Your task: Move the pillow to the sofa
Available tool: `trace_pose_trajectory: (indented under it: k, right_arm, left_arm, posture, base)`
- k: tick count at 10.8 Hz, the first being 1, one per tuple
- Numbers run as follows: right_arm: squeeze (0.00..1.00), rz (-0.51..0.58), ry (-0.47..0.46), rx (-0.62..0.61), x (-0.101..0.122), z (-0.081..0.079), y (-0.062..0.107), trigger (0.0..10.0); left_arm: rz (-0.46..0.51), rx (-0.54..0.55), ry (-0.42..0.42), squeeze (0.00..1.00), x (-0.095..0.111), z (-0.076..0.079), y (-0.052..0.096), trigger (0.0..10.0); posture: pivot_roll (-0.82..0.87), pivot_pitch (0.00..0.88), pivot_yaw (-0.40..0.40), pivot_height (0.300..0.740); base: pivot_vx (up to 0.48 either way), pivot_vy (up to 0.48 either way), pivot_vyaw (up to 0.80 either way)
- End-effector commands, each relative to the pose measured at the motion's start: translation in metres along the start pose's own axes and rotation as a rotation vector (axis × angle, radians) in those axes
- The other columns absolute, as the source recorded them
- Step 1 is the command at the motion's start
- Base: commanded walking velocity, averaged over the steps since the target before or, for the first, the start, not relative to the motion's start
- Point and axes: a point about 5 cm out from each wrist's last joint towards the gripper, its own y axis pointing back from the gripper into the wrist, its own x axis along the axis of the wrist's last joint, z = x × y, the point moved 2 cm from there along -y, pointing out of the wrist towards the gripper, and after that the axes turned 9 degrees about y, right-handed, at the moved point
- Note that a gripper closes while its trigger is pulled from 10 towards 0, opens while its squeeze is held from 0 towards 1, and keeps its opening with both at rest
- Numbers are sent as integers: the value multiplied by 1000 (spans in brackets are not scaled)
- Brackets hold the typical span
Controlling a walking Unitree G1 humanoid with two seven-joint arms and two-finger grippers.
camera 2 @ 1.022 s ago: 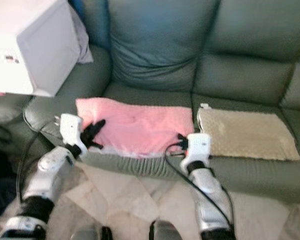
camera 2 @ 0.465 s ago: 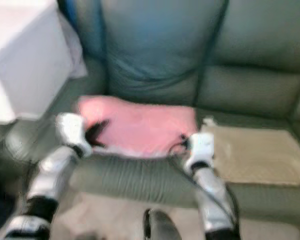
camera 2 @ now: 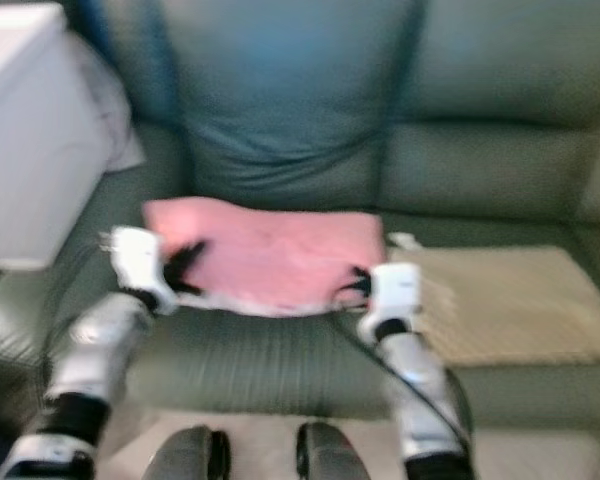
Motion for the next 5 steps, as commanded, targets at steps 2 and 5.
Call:
trace_pose_trajectory:
  k: [2, 5]
  right_arm:
    - [0, 5, -8, 13, 1, -4, 0, 10000]
    - [0, -5, -15, 16, -2, -7, 2, 10000]
  left_arm:
    - [9, 23, -37, 0, 6, -5, 0, 10000]
    - [-15, 46, -60, 0, 0, -9, 1, 10000]
  posture:
    - [-107, 125, -29, 740]
    - [-107, 133, -26, 736]
  base:
    - [0, 0, -478]
    - [0, 0, -142]
